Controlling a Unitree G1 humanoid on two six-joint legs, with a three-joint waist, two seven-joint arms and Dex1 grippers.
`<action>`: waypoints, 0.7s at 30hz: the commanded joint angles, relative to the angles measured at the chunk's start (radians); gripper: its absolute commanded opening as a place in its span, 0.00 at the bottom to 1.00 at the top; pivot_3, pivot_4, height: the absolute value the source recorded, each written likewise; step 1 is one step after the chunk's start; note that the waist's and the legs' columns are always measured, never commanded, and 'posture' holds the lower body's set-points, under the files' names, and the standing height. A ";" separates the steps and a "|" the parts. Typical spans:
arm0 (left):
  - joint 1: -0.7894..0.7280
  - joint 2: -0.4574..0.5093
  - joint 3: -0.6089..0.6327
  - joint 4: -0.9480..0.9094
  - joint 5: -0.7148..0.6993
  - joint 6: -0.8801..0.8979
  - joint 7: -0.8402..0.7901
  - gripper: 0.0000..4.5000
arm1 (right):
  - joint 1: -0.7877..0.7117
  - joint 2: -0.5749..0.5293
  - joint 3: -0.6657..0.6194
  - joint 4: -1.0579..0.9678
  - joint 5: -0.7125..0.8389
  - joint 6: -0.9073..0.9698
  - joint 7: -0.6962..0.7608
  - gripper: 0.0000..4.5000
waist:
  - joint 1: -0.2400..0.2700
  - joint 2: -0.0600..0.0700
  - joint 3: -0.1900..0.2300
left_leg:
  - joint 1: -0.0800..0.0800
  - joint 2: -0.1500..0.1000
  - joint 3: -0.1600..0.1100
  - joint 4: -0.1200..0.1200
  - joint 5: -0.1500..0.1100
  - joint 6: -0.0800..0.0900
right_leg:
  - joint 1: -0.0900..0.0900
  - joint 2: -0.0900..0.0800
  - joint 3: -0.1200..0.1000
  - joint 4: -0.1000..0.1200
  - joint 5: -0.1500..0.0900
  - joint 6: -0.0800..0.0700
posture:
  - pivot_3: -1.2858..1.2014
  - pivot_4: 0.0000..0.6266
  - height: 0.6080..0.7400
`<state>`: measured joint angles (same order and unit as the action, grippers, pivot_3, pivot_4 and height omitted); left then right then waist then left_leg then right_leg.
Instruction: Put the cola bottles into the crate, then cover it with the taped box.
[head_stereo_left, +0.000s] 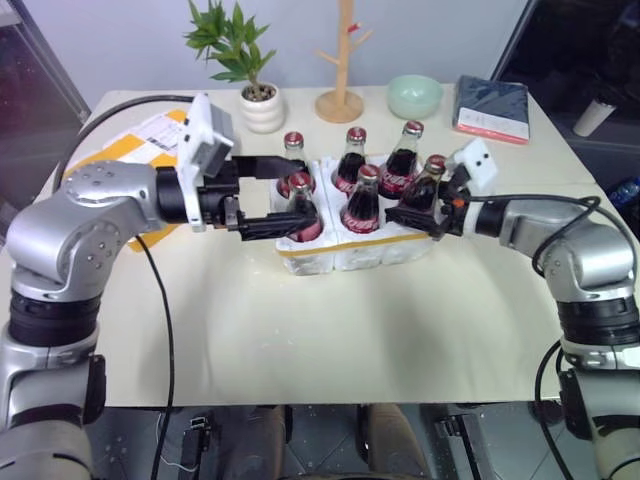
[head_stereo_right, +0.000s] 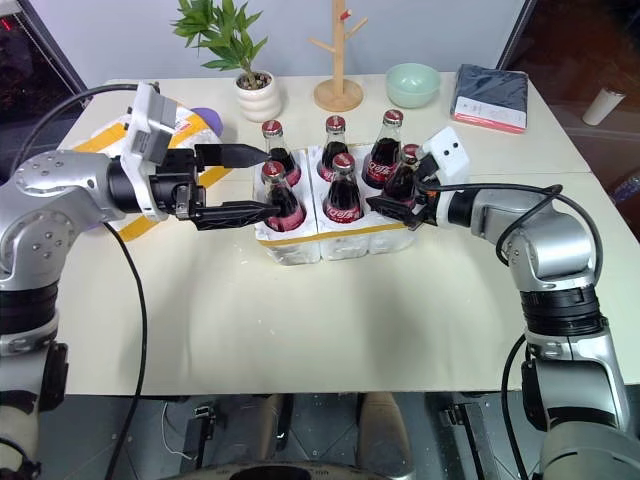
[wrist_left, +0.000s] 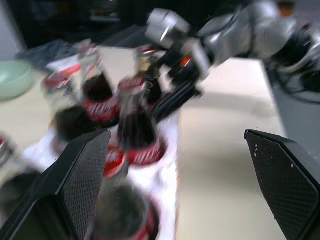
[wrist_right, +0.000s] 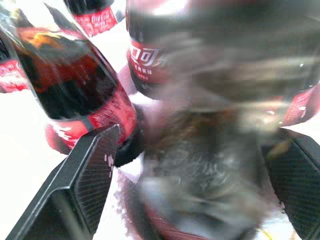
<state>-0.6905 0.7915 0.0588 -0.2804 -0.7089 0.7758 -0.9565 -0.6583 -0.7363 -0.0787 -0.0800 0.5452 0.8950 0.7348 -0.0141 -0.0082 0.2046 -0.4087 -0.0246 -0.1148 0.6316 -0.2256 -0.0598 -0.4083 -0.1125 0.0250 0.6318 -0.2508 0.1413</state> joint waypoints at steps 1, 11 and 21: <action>0.038 0.071 0.087 0.018 0.110 -0.080 0.064 1.00 | -0.070 -0.062 -0.189 -0.102 0.146 0.105 0.006 0.99 | -0.001 0.000 0.000 | 0.000 0.000 0.000 -0.001 0.000 0.000 | -0.001 0.000 0.000 0.000 0.000 0.000 | 0.52 0.24 0.99; 0.399 0.354 0.193 0.262 0.674 -0.445 0.350 1.00 | 0.021 -0.260 -0.356 -0.181 0.294 0.182 0.112 0.99 | -0.005 0.000 0.000 | 0.000 0.001 0.002 -0.005 -0.001 0.001 | -0.002 0.000 0.000 -0.001 0.000 -0.001 | 0.52 0.24 0.99; 0.653 0.322 0.234 0.340 0.893 -0.465 0.531 1.00 | 0.084 -0.323 -0.359 -0.192 0.282 0.120 0.168 0.99 | 0.001 0.001 0.000 | 0.000 0.001 0.002 -0.004 -0.001 0.001 | -0.002 0.000 0.000 -0.002 0.000 0.000 | 0.52 0.24 0.99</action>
<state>-0.0427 1.1251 0.2602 0.0587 0.1484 0.2885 -0.4680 -0.5680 -1.0281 -0.4037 -0.2425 0.8198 1.0392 0.8873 -0.0129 -0.0072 0.2049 -0.4088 -0.0233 -0.1125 0.6275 -0.2264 -0.0588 -0.4104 -0.1129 0.0249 0.6302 -0.2510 0.1409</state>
